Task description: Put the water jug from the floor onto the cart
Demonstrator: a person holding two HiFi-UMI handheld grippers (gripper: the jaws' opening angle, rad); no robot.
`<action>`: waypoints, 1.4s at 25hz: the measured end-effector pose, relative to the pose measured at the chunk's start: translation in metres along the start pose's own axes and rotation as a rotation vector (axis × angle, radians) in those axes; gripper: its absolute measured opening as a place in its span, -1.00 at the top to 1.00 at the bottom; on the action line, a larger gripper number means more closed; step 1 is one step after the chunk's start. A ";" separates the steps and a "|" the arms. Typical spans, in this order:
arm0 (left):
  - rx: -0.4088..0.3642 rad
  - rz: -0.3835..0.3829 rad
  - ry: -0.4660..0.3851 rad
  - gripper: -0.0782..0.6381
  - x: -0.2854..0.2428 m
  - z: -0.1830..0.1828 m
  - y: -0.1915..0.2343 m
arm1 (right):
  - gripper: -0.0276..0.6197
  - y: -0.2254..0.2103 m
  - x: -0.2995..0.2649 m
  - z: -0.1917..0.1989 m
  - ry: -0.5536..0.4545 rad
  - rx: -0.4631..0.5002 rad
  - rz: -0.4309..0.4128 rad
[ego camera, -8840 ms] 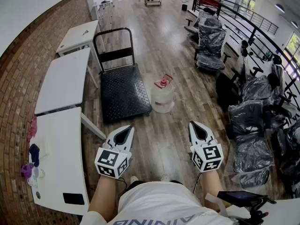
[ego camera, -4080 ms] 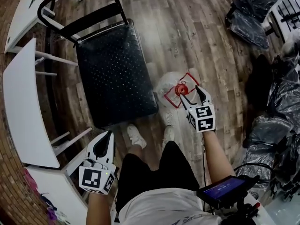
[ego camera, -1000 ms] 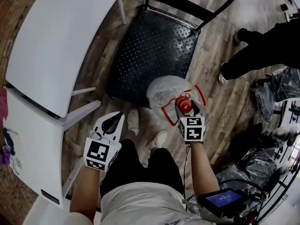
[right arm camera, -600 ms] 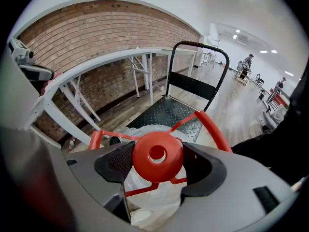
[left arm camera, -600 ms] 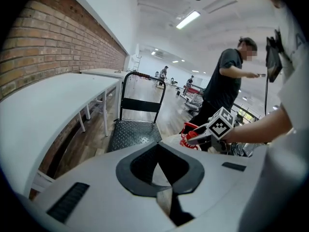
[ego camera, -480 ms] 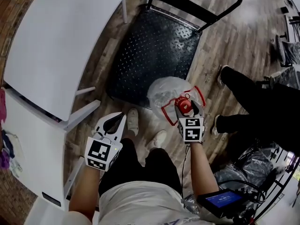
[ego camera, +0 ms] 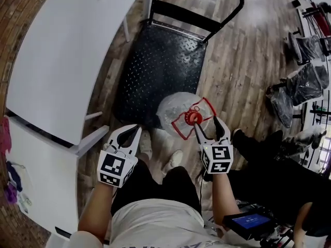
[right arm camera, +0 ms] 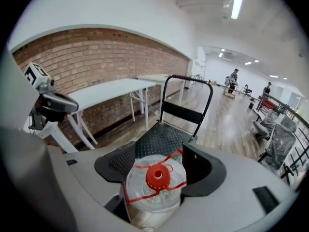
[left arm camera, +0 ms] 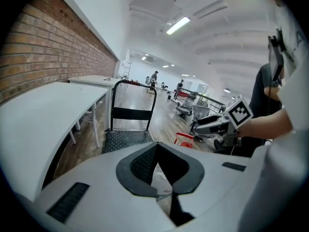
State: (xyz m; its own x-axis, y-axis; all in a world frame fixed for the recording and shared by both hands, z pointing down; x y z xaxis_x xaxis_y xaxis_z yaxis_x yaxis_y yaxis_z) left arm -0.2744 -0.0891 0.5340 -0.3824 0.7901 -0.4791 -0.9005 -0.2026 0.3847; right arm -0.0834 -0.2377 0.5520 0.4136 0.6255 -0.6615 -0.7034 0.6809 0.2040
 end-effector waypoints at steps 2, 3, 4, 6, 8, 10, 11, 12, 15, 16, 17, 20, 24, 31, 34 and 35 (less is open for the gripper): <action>-0.038 0.031 -0.016 0.78 -0.005 -0.014 -0.008 | -0.04 -0.012 0.024 -0.020 -0.068 -0.043 0.015; -0.058 0.043 -0.022 0.78 -0.007 -0.021 -0.014 | 0.00 -0.018 0.036 -0.028 -0.101 -0.070 0.020; -0.076 0.052 -0.028 0.78 -0.009 -0.027 -0.019 | 0.10 -0.025 0.048 -0.033 -0.130 -0.093 0.032; -0.097 0.071 -0.044 0.78 -0.011 -0.037 -0.030 | 0.27 -0.040 0.068 -0.038 -0.168 -0.113 0.071; -0.103 0.092 -0.058 0.78 -0.013 -0.041 -0.040 | 0.38 -0.052 0.083 -0.036 -0.189 -0.110 0.111; -0.115 0.109 -0.057 0.78 -0.015 -0.039 -0.049 | 0.47 -0.062 0.094 -0.034 -0.211 -0.111 0.150; -0.125 0.115 -0.050 0.78 -0.016 -0.036 -0.053 | 0.53 -0.066 0.100 -0.032 -0.225 -0.118 0.167; -0.137 0.119 -0.039 0.78 -0.015 -0.033 -0.058 | 0.56 -0.070 0.108 -0.028 -0.239 -0.131 0.180; -0.169 0.136 -0.019 0.78 -0.012 -0.023 -0.085 | 0.63 -0.079 0.136 -0.012 -0.269 -0.167 0.202; -0.185 0.145 -0.018 0.78 -0.011 -0.023 -0.097 | 0.64 -0.083 0.145 -0.005 -0.277 -0.174 0.210; -0.209 0.152 -0.018 0.78 -0.010 -0.023 -0.108 | 0.68 -0.086 0.155 0.000 -0.285 -0.182 0.219; -0.265 0.158 -0.025 0.78 -0.001 -0.029 -0.134 | 0.79 -0.092 0.183 0.014 -0.309 -0.213 0.237; -0.319 0.154 -0.055 0.78 0.020 -0.039 -0.164 | 0.89 -0.093 0.224 0.023 -0.358 -0.234 0.250; -0.345 0.165 -0.112 0.78 0.057 -0.041 -0.219 | 0.90 -0.091 0.294 0.042 -0.449 -0.235 0.281; -0.348 0.177 -0.120 0.78 0.071 -0.037 -0.237 | 0.90 -0.084 0.314 0.052 -0.456 -0.245 0.283; -0.353 0.182 -0.121 0.78 0.075 -0.037 -0.241 | 0.90 -0.081 0.319 0.055 -0.457 -0.249 0.283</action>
State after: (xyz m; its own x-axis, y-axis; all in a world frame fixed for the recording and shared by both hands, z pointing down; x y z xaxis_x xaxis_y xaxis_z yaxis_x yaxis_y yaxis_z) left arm -0.0934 -0.0020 0.3762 -0.5339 0.7811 -0.3236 -0.8441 -0.5146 0.1507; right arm 0.1371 -0.0726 0.3640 0.3580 0.9082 -0.2167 -0.9145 0.3879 0.1150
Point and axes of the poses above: the fingertips, and each gripper's own axes: x backward along the fingers, y to its left, z out of its underside, the point moved 1 cm from there along x, backward along the fingers, and after that the axes turned 11 degrees about z, right-handed, at the moved point
